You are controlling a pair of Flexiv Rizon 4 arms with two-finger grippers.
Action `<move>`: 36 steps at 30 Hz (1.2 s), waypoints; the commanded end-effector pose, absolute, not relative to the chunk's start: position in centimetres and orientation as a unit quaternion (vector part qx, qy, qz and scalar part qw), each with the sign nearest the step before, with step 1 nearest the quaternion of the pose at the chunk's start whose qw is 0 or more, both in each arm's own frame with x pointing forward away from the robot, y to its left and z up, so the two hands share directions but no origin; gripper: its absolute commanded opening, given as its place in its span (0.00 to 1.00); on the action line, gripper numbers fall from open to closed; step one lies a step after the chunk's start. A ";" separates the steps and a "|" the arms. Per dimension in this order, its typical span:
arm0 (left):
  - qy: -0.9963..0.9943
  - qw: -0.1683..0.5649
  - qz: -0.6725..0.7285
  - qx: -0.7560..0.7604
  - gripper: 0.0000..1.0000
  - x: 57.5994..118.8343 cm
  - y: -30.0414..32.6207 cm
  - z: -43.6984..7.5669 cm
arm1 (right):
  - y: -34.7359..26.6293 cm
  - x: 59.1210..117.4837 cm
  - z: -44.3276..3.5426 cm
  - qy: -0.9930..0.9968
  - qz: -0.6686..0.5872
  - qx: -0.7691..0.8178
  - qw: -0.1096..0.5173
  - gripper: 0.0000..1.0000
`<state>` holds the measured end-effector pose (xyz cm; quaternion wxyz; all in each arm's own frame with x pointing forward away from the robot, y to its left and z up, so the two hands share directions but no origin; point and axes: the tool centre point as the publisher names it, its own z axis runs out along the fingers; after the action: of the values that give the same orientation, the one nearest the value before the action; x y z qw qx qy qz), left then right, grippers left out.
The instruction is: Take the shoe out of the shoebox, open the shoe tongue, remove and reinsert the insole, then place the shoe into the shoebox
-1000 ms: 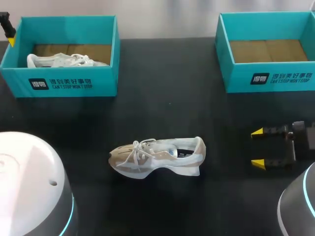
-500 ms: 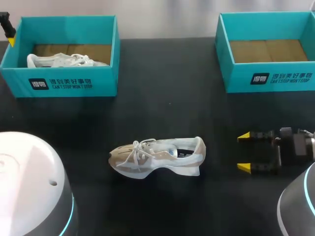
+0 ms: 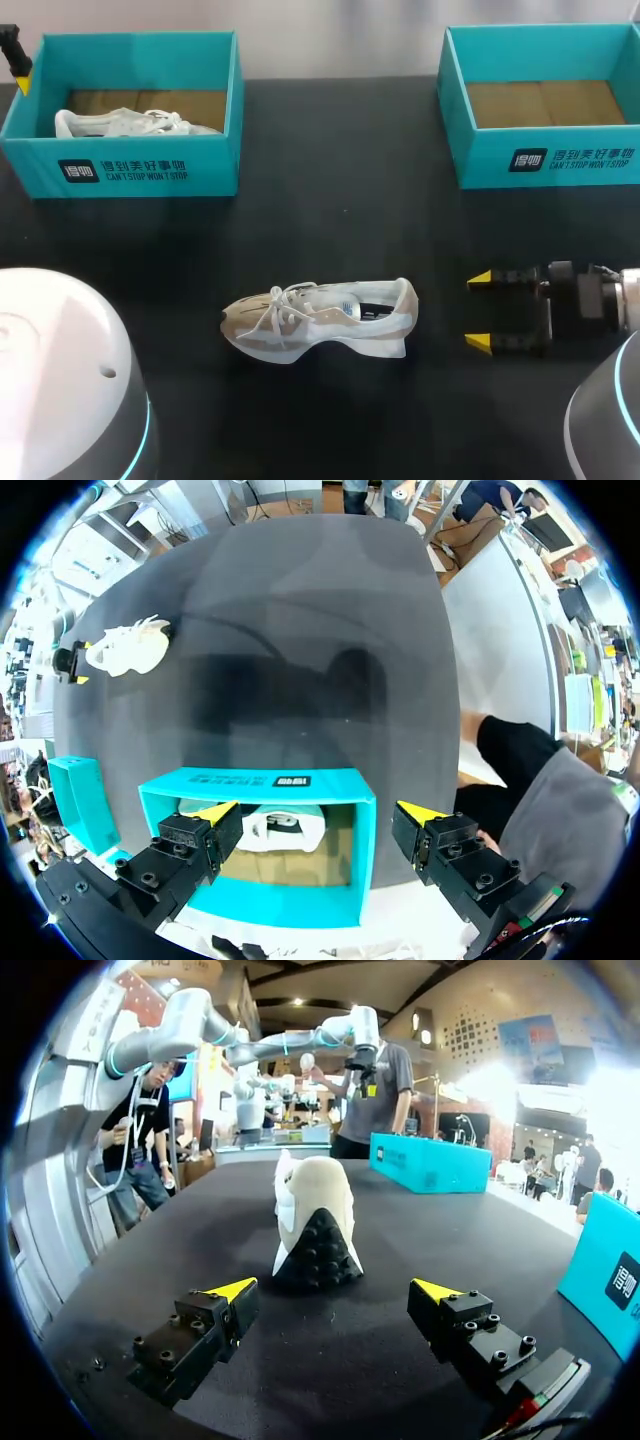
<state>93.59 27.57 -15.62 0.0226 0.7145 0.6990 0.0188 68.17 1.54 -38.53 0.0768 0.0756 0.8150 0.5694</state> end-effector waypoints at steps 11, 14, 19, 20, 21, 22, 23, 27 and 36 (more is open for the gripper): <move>0.699 0.023 0.020 0.715 1.00 93.5 27.6 -15.6 | 7.8 68.3 -39.3 0.825 0.555 0.091 0.060 1.00; 0.699 0.023 0.020 0.715 1.00 93.5 27.6 -15.6 | 8.1 68.3 -39.2 0.820 0.562 0.092 0.065 1.00; 0.699 0.023 0.020 0.715 1.00 93.5 27.6 -15.6 | 8.8 68.2 -39.6 0.811 0.575 0.099 0.055 1.00; 0.699 0.023 0.020 0.715 1.00 93.5 27.6 -15.6 | 8.9 68.2 -39.6 0.811 0.575 0.100 0.053 1.00; 0.699 0.023 0.020 0.715 1.00 93.5 27.6 -15.6 | 9.1 68.1 -39.7 0.811 0.574 0.100 0.052 1.00; 0.699 0.023 0.020 0.715 1.00 93.5 27.6 -15.6 | 9.3 68.1 -39.7 0.810 0.575 0.099 0.052 1.00; 0.699 0.023 0.020 0.715 1.00 93.5 27.6 -15.6 | 9.5 68.1 -39.8 0.810 0.575 0.099 0.051 1.00; 0.699 0.023 0.020 0.715 1.00 93.5 27.6 -15.6 | 10.3 68.1 -40.0 0.809 0.578 0.097 0.048 1.00; 0.699 0.023 0.020 0.715 1.00 93.5 27.6 -15.6 | 11.1 68.5 -40.4 0.805 0.584 0.096 0.046 1.00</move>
<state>93.59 27.56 -15.62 0.0226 0.7146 0.6990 0.0188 68.17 10.60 -39.99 0.0458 0.0957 0.8045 0.5844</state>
